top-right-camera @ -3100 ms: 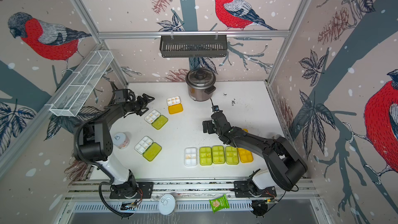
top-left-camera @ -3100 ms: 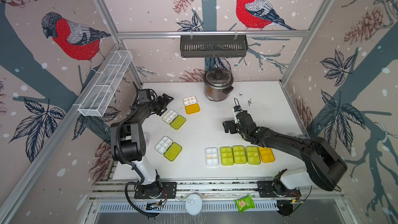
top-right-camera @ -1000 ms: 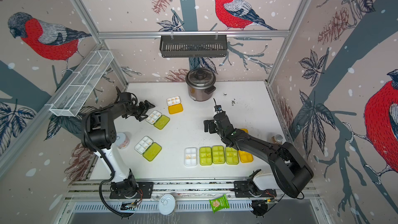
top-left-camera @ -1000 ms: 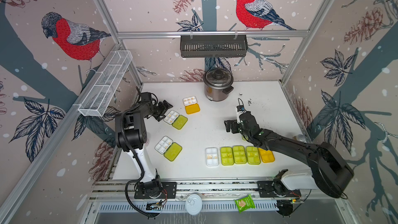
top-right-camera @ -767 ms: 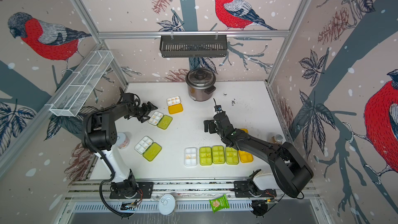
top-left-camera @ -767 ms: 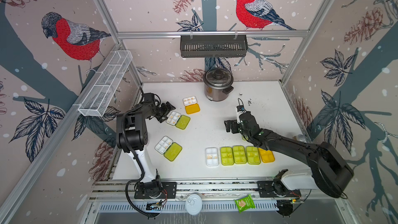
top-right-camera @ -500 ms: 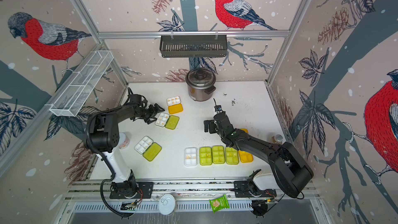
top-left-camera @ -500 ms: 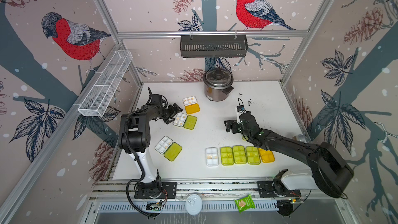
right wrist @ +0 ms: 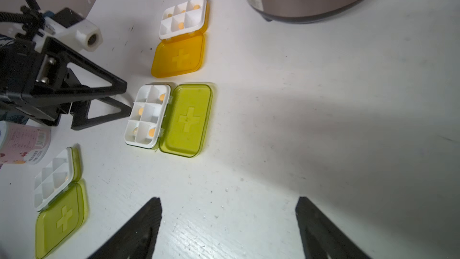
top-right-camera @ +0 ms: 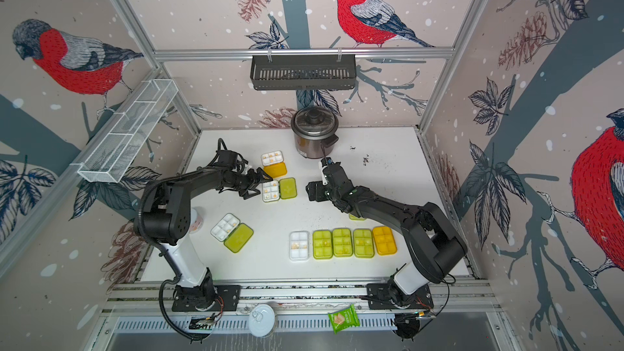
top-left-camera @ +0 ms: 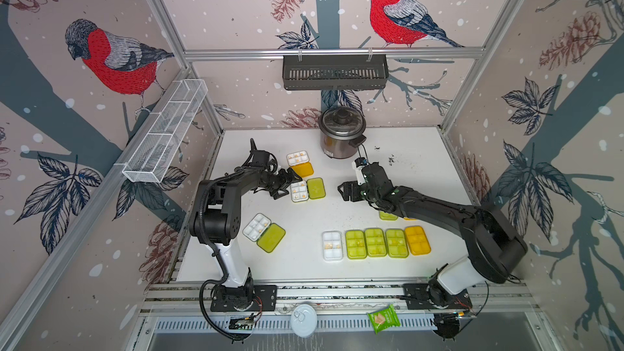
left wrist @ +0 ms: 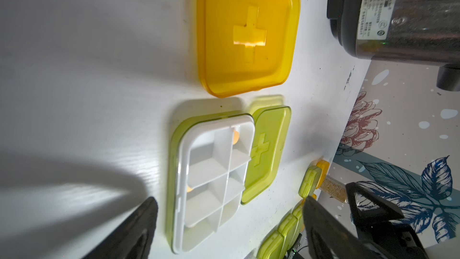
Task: Close pillboxes
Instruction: Move the pillbox to the center of the board.
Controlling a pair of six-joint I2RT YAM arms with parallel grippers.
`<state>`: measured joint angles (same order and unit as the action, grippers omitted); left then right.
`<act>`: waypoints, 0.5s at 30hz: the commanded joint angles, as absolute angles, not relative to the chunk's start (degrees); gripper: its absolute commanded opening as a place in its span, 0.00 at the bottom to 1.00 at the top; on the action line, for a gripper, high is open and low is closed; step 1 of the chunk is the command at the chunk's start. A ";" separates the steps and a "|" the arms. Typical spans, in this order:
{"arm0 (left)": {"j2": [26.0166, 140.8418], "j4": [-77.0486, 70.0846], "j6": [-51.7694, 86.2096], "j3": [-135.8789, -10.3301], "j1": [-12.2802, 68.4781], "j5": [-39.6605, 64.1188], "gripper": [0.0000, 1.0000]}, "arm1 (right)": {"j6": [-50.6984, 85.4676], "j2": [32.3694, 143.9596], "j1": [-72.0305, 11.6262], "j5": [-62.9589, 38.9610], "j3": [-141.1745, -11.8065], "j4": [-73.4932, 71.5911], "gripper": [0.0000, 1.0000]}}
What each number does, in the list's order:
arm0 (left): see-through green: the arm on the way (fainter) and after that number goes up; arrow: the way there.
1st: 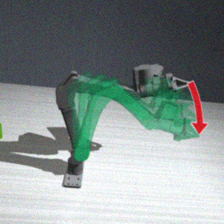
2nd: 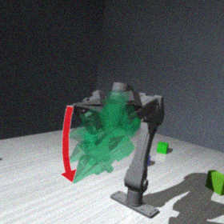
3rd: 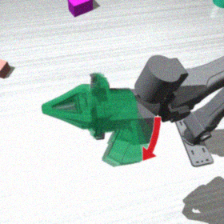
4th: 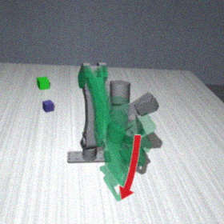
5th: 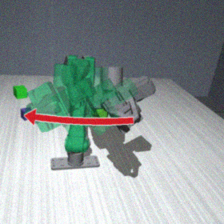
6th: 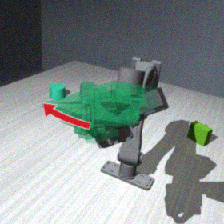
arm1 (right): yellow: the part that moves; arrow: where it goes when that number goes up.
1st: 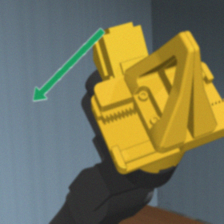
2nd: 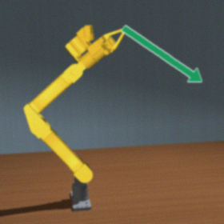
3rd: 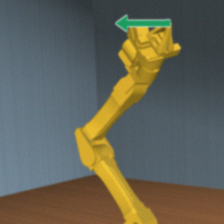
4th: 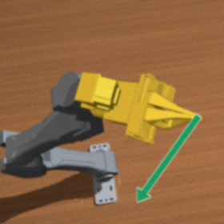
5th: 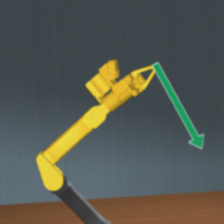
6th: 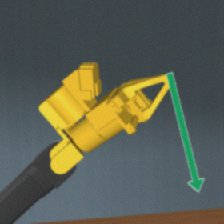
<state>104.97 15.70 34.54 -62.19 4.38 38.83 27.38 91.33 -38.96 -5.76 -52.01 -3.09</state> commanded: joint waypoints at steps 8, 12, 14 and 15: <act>104.85 14.98 36.41 -62.27 3.25 35.48 0.90 | 30.14 105.56 -40.24 -16.60 -63.88 1.52 0.76; 104.97 13.46 37.57 -61.39 3.43 35.68 0.90 | 31.82 109.77 -40.09 -19.48 -66.95 1.05 0.76; 105.27 13.20 37.89 -61.28 3.45 35.94 0.90 | 33.07 111.16 -40.08 -20.60 -67.97 0.42 0.75; 105.29 12.88 38.05 -61.25 3.58 35.90 0.90 | 33.86 112.02 -40.03 -20.82 -68.39 0.03 0.75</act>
<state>105.01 14.52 37.28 -61.41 3.46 35.83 31.66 110.61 -40.07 -18.11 -67.16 0.78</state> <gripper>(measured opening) 0.901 0.752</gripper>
